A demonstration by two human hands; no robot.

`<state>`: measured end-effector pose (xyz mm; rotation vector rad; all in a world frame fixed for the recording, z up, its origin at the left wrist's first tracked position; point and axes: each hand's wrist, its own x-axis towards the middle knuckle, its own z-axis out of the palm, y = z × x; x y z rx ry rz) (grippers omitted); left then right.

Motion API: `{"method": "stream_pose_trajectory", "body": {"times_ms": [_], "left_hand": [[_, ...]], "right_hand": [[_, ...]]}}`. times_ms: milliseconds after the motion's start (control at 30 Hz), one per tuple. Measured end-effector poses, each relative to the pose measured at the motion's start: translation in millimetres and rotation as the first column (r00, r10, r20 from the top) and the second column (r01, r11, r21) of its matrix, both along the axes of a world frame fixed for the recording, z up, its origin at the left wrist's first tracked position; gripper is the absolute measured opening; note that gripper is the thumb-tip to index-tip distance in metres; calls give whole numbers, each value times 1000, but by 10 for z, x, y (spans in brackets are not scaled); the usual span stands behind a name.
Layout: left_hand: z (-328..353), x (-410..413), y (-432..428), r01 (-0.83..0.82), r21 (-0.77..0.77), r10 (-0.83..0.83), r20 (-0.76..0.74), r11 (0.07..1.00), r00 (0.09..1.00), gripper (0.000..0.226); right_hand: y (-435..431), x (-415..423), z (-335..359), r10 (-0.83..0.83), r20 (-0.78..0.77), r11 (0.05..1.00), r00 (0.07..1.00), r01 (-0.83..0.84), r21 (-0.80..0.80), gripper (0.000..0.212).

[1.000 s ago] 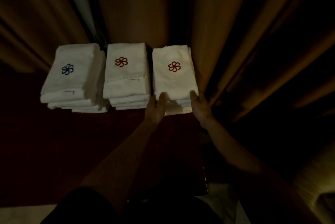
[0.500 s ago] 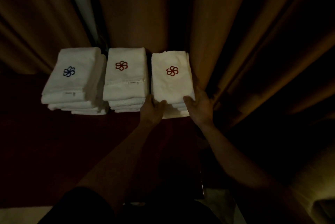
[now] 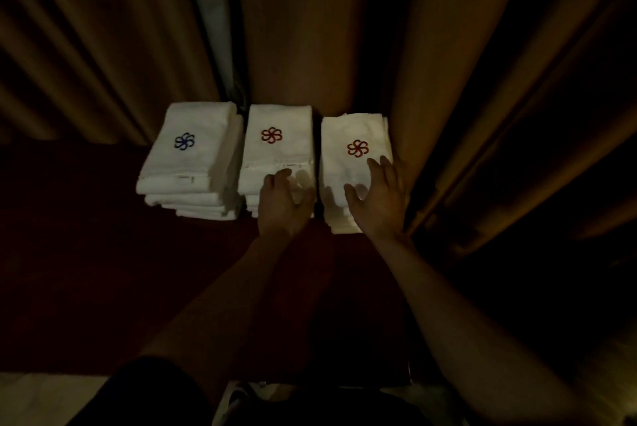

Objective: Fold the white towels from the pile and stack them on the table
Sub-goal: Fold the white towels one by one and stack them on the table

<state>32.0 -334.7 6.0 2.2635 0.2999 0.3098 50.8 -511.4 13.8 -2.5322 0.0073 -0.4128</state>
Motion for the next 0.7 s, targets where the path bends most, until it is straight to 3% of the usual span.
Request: {"method": "stream_pose_trajectory", "body": {"times_ms": [100, 200, 400, 533, 700], "left_hand": [[-55, 8, 379, -46, 10, 47, -68, 999, 997, 68], [-154, -22, 701, -34, -29, 30, -133, 999, 991, 75], [-469, -12, 980, 20, -53, -29, -177, 998, 984, 79], [-661, 10, 1059, 14, -171, -48, -197, 985, 979, 92], [-620, 123, 1118, 39, -187, -84, -235, 982, 968, 80]], "right_hand": [[245, 7, -1, 54, 13, 998, 998, -54, -14, 65], [524, -22, -53, 128, -5, 984, 992, -127, 123, 59], [909, -56, -326, 140, -151, 942, 979, -85, 326, 46], [1015, -32, -525, 107, -309, 931, 945, 13, 365, 59], [1092, 26, -638, 110, -399, 897, 910, 81, 434, 72]]}}
